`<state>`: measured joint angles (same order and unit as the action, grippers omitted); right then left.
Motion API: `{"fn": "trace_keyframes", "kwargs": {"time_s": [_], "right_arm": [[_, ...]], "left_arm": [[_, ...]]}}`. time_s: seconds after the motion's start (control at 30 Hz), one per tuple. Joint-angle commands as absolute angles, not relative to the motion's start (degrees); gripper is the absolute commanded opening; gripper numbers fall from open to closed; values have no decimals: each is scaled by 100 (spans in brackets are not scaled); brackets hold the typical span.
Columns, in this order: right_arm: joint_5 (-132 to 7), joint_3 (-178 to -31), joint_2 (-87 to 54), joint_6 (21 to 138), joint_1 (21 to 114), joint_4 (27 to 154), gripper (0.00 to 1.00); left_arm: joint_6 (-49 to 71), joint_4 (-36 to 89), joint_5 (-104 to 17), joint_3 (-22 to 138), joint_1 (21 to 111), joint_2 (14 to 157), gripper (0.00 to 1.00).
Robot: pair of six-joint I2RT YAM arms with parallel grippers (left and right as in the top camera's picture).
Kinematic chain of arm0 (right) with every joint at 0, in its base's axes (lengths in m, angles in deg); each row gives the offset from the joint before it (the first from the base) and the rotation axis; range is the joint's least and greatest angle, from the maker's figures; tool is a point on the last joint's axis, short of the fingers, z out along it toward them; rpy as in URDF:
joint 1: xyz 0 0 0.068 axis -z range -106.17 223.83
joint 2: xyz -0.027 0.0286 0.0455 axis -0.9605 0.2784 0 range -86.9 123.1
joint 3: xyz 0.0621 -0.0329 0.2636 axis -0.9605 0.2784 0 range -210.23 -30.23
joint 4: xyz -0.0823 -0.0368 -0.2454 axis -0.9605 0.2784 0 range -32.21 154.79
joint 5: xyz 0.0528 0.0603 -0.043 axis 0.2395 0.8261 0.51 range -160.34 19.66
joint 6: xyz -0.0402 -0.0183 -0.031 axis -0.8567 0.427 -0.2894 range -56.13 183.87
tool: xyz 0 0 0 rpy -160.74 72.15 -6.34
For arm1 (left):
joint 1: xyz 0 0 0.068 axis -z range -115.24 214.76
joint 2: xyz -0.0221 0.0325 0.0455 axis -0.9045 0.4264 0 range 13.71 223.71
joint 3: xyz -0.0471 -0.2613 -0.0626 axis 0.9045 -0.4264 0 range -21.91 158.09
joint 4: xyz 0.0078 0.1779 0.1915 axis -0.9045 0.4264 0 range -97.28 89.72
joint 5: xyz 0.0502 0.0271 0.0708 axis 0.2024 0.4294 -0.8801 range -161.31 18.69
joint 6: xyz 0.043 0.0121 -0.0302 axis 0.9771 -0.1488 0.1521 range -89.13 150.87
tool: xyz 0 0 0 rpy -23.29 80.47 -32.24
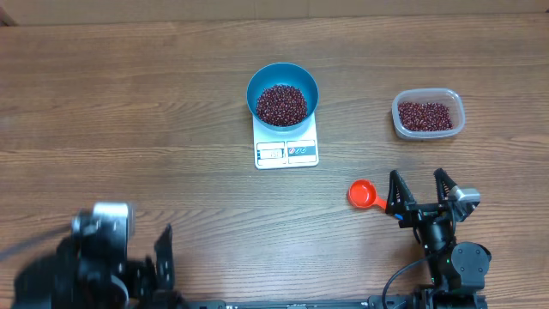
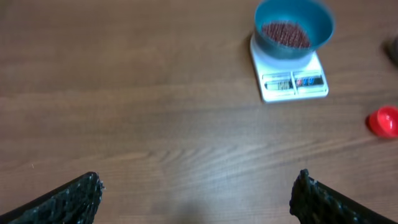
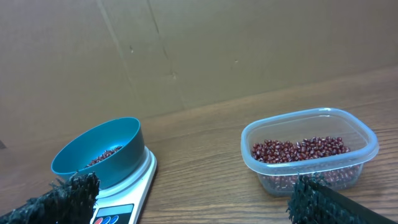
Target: Scoop item into bowl and weigh 150g on scale
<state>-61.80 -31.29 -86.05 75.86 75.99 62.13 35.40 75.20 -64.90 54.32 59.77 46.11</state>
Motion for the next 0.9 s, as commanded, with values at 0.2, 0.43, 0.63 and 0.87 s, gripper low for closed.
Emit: {"fn": "trace_keyframes", "kwargs": {"time_s": [0.2,0.43,0.63,0.87], "right_arm": [[-6239,-3068,-8673,7575,7566,6191,100],[-6239,-3068,-8673,7575,7566,6191,100],[-6239,-3068,-8673,7575,7566,6191,100],[-6239,-3068,-8673,7575,7566,6191,100]], "left_arm": [[3444,7151,-6260,4365,5603,2867,100],[3405,6528,-6011,3617,5568,2137,100],[3405,6012,-5932,2798,5568,2102,100],[3407,5321,-5517,2122,5568,1645,100]]}}
